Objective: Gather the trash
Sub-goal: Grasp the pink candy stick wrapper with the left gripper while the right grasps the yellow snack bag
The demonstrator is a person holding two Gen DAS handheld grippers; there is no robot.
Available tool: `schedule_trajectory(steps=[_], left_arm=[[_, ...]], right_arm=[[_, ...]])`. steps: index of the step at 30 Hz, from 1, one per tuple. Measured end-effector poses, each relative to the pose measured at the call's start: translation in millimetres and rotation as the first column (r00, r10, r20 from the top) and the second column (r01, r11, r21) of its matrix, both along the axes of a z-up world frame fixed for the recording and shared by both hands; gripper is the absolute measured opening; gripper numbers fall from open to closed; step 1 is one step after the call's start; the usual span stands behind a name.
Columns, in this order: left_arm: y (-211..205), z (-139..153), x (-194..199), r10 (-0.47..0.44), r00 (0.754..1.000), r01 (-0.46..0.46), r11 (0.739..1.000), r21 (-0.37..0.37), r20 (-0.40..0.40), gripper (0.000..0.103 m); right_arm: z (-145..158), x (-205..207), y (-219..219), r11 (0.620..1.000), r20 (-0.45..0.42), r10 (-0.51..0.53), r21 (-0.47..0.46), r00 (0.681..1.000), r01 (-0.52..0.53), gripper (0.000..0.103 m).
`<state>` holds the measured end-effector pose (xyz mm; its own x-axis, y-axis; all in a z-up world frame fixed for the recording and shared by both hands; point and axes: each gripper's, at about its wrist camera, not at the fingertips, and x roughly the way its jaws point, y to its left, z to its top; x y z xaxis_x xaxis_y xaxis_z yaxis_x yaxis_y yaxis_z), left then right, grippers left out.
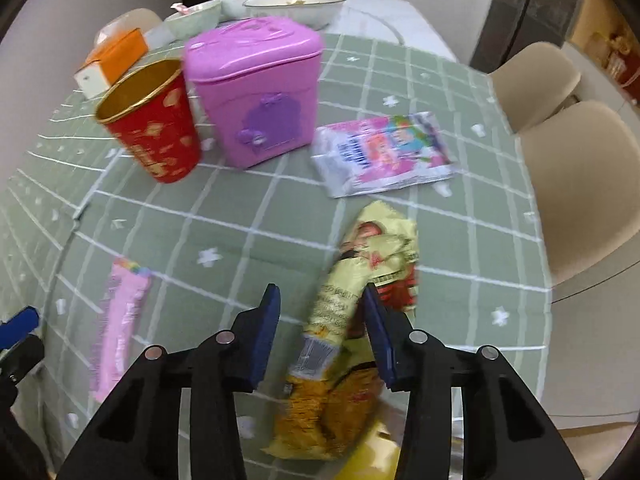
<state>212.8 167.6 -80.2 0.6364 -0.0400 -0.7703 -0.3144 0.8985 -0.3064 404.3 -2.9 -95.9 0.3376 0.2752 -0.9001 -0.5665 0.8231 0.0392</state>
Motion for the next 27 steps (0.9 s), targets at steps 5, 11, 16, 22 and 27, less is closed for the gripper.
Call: schedule_trajectory(steps=[5, 11, 16, 22, 27], left_arm=[[11.6, -4.7, -8.8, 0.044, 0.999, -0.044, 0.999, -0.007, -0.016, 0.045], [18.9, -5.0, -15.8, 0.067, 0.998, -0.067, 0.998, -0.021, -0.020, 0.045], [19.4, -7.7, -16.4, 0.062, 0.998, -0.063, 0.997, -0.035, -0.026, 0.045], [12.4, -5.6, -11.0, 0.018, 0.999, -0.019, 0.999, -0.037, -0.026, 0.045], [-2.6, -6.7, 11.1, -0.073, 0.997, 0.073, 0.997, -0.015, -0.040, 0.045]], right_arm=[[10.1, -24.6, 11.2, 0.986, -0.064, 0.101, 0.138, 0.993, -0.092, 0.040], [23.1, -37.2, 16.1, 0.979, 0.021, 0.112, 0.169, 0.993, -0.114, 0.041], [-0.7, -39.7, 17.1, 0.989, 0.017, 0.137, 0.046, 0.990, -0.138, 0.040], [18.2, -42.0, 0.6, 0.986, 0.013, 0.091, 0.139, 0.996, -0.092, 0.017], [63.1, -54.8, -29.8, 0.963, 0.037, 0.020, 0.267, 0.999, -0.029, 0.017]])
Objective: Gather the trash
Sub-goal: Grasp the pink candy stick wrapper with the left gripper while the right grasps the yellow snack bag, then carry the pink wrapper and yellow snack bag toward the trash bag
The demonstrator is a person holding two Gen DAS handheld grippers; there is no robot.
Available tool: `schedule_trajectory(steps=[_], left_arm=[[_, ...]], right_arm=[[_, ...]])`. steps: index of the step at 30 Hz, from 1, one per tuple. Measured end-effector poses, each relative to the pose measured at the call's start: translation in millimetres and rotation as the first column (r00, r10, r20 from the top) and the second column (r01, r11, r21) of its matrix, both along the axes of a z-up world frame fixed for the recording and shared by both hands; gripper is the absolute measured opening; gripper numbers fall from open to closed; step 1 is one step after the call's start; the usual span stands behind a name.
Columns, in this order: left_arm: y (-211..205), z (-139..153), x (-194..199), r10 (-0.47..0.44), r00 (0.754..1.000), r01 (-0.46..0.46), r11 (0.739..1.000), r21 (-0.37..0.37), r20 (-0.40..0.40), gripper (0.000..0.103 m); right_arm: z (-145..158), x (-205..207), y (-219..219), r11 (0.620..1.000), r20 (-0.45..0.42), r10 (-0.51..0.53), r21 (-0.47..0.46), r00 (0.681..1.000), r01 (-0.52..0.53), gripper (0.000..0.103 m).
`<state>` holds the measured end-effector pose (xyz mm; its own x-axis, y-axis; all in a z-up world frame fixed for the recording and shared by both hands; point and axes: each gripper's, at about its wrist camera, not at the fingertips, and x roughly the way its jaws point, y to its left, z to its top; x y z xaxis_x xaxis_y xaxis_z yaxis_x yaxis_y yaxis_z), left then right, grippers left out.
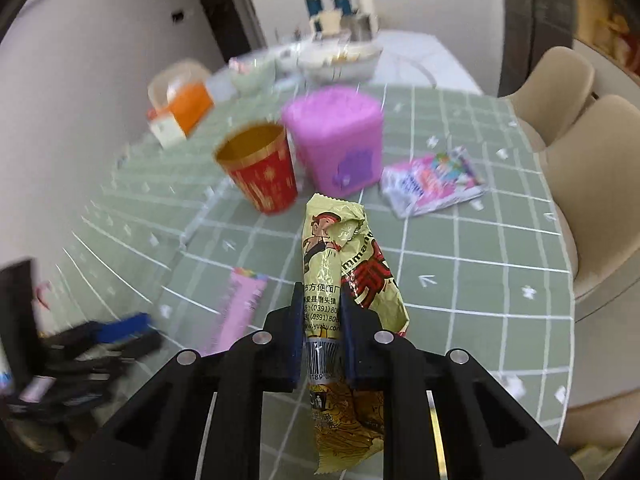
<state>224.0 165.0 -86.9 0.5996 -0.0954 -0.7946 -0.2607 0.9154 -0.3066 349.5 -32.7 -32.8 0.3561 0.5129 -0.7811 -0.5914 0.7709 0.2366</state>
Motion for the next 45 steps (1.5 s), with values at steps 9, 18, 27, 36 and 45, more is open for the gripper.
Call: schedule_trajectory(steps=[9, 18, 27, 36, 45], left_arm=[[-26.7, -13.9, 57.2, -0.093, 0.992, 0.100, 0.992, 0.082, -0.080, 0.045], [-39.0, -22.4, 74.4, -0.108, 0.986, 0.123, 0.985, 0.118, -0.126, 0.022], [-54.5, 34.7, 42.0, -0.147, 0.989, 0.144, 0.980, 0.137, 0.010, 0.015], [-93.5, 137.0, 5.4, -0.252, 0.938, 0.204, 0.956, 0.209, 0.239, 0.015], [-152.7, 196.8, -19.2, -0.396, 0.833, 0.349, 0.918, 0.189, 0.386, 0.015]], right_arm=[[26.4, -48.4, -52.6, 0.994, 0.001, -0.083, 0.074, 0.997, 0.083, 0.017], [18.3, -82.5, -79.0, 0.987, 0.032, -0.152, 0.050, 0.988, 0.150, 0.017], [37.9, -110.3, -99.5, 0.978, 0.107, -0.205, 0.067, 0.973, 0.198, 0.017], [89.2, -136.5, -126.1, 0.959, 0.255, -0.280, 0.122, 0.926, 0.256, 0.017], [132.9, -172.6, -176.0, 0.920, 0.395, -0.391, 0.134, 0.832, 0.369, 0.017]])
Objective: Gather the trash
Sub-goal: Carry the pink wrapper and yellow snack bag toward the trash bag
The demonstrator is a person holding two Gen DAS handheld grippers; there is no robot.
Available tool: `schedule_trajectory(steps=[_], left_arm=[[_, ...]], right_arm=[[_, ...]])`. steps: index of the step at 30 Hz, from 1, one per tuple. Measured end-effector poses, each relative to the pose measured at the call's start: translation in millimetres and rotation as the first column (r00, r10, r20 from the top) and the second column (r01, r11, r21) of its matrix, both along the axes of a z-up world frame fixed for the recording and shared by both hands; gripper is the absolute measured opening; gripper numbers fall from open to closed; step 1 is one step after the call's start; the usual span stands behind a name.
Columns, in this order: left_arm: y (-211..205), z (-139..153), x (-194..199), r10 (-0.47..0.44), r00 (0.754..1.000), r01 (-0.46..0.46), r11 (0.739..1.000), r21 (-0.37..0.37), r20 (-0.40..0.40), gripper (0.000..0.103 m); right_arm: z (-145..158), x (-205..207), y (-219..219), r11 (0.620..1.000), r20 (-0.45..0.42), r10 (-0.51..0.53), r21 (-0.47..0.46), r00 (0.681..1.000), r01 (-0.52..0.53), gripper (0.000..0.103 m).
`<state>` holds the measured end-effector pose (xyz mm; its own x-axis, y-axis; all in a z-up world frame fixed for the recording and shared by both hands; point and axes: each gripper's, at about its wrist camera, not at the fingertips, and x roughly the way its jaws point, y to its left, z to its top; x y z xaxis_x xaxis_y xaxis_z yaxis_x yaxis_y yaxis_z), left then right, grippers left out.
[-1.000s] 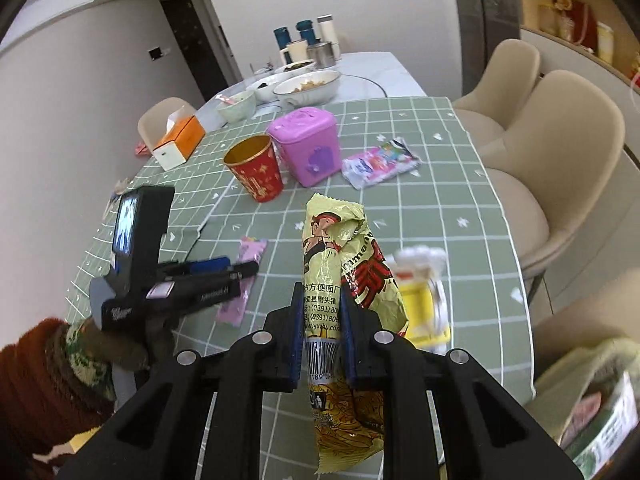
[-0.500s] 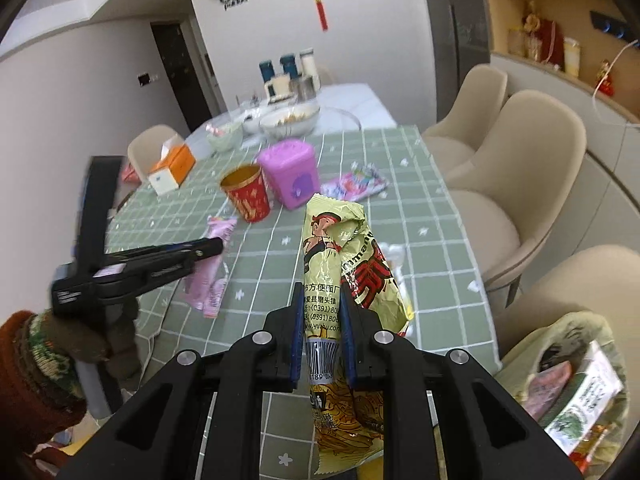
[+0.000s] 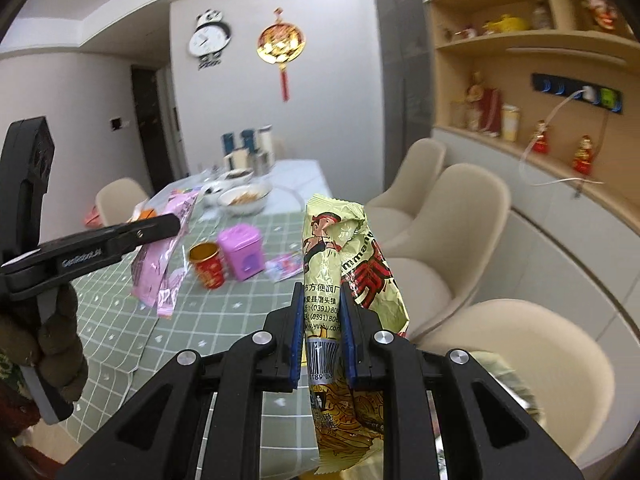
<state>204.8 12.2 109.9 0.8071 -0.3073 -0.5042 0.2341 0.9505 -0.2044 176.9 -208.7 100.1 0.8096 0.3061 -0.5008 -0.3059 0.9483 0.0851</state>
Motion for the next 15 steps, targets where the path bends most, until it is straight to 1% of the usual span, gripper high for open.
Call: schedule_trajectory(steps=[2, 5, 8, 10, 13, 15], left_arm=[[-15.3, 0.6, -1.7, -0.048, 0.999, 0.048, 0.999, -0.010, -0.002, 0.015], [-38.2, -4.9, 0.7, -0.103, 0.995, 0.103, 0.995, 0.001, -0.018, 0.015], [-63.6, -12.1, 0.8, -0.170, 0.985, 0.170, 0.985, -0.012, -0.039, 0.015], [-82.4, -19.8, 1.9, -0.215, 0.975, 0.214, 0.977, -0.022, -0.054, 0.015], [-110.1, -32.4, 5.2, -0.280, 0.955, 0.278, 0.960, -0.031, -0.094, 0.015], [-129.0, -42.0, 8.5, -0.326, 0.938, 0.323, 0.945, -0.045, -0.121, 0.015]], right_arm=[[3.5, -9.0, -14.7, 0.999, 0.016, -0.040, 0.000, 0.999, 0.040, 0.017], [3.5, -22.8, -37.0, 0.995, 0.023, -0.098, -0.009, 0.995, 0.098, 0.017], [1.1, -34.4, -62.2, 0.987, 0.022, -0.159, -0.014, 0.987, 0.160, 0.017], [-0.7, -42.9, -80.3, 0.980, 0.023, -0.198, -0.006, 0.980, 0.199, 0.017], [-1.5, -56.2, -112.6, 0.961, 0.022, -0.275, 0.002, 0.961, 0.276, 0.017], [-3.3, -64.2, -134.5, 0.944, 0.016, -0.331, 0.002, 0.943, 0.331, 0.017]])
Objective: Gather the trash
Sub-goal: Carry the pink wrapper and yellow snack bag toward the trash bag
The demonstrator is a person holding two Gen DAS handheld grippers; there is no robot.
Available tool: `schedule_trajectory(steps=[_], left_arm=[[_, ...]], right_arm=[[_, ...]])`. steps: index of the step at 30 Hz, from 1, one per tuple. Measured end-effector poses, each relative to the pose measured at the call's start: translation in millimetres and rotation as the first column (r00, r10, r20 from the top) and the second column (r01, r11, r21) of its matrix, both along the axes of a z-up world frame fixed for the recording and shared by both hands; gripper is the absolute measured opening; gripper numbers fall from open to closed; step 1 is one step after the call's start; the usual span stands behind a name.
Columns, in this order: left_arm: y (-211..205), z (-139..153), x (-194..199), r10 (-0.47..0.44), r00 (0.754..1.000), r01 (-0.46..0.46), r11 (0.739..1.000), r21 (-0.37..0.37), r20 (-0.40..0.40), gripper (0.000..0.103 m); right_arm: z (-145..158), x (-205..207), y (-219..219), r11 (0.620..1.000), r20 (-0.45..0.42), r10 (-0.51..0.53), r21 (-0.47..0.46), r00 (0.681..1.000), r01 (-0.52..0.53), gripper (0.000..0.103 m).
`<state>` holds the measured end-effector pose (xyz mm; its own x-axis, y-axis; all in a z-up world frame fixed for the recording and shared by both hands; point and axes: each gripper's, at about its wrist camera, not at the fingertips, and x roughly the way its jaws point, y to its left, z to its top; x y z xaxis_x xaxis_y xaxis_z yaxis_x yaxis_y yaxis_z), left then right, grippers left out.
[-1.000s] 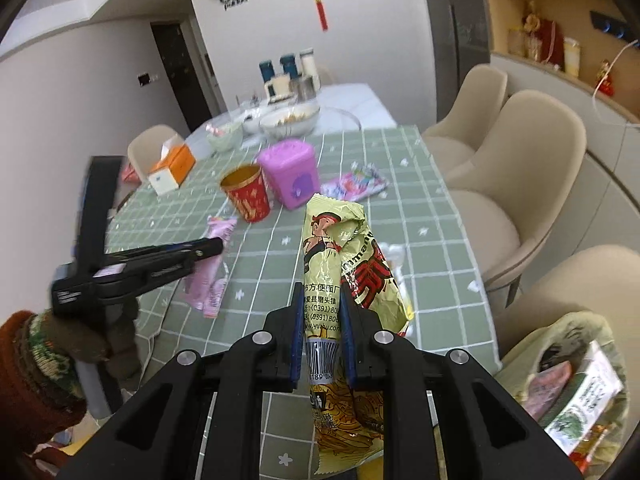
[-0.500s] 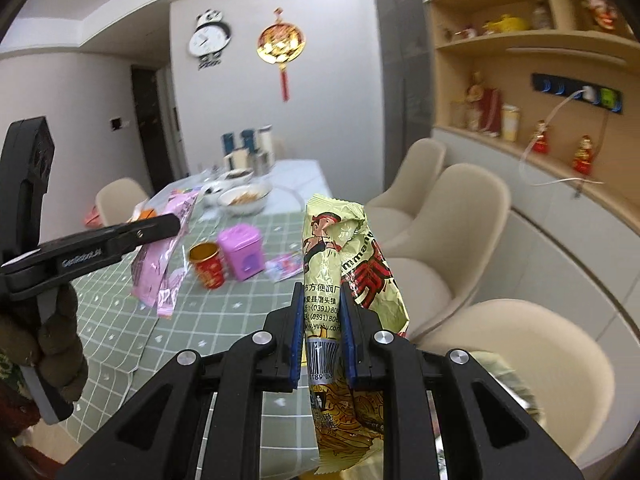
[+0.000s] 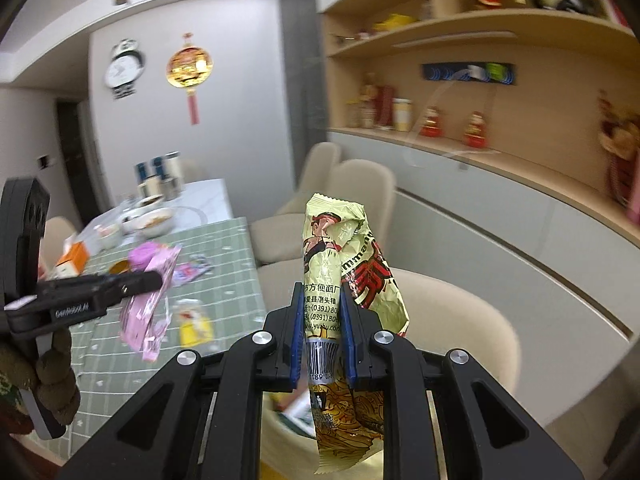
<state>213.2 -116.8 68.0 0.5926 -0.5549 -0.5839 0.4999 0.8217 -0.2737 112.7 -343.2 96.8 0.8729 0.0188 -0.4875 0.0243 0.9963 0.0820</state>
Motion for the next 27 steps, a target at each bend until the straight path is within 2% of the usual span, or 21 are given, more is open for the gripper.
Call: schedule_trajectory(steps=[5, 9, 12, 18, 23, 27], left_arm=[[-38.1, -19.7, 2.3, -0.090, 0.995, 0.090, 0.996, 0.003, -0.047, 0.015], [-65.4, -32.7, 5.6, -0.153, 0.986, 0.154, 0.988, 0.012, -0.069, 0.015], [-79.3, -38.9, 13.2, -0.167, 0.983, 0.170, 0.985, 0.020, -0.081, 0.015], [-76.4, -40.2, 27.7, -0.157, 0.983, 0.159, 0.987, 0.010, -0.090, 0.015], [-58.8, -46.9, 39.6, -0.127, 0.986, 0.130, 0.991, 0.024, -0.108, 0.015], [-43.0, -51.7, 50.3, -0.093, 0.989, 0.097, 0.995, 0.027, -0.116, 0.015]], right_arm=[[-10.7, -13.8, -35.5, 0.995, -0.019, -0.092, 0.026, 0.996, 0.092, 0.017], [-24.6, -15.7, -47.4, 0.990, -0.045, -0.125, 0.059, 0.991, 0.127, 0.017], [-39.1, -13.6, -51.3, 0.987, -0.076, -0.130, 0.087, 0.989, 0.137, 0.017], [-68.6, 11.5, -52.7, 0.978, -0.129, -0.100, 0.172, 0.987, 0.122, 0.017], [-105.9, 54.4, -56.4, 0.943, -0.216, -0.054, 0.311, 0.975, 0.121, 0.017], [-135.8, 88.3, -41.5, 0.946, -0.293, 0.011, 0.312, 0.956, 0.085, 0.017]])
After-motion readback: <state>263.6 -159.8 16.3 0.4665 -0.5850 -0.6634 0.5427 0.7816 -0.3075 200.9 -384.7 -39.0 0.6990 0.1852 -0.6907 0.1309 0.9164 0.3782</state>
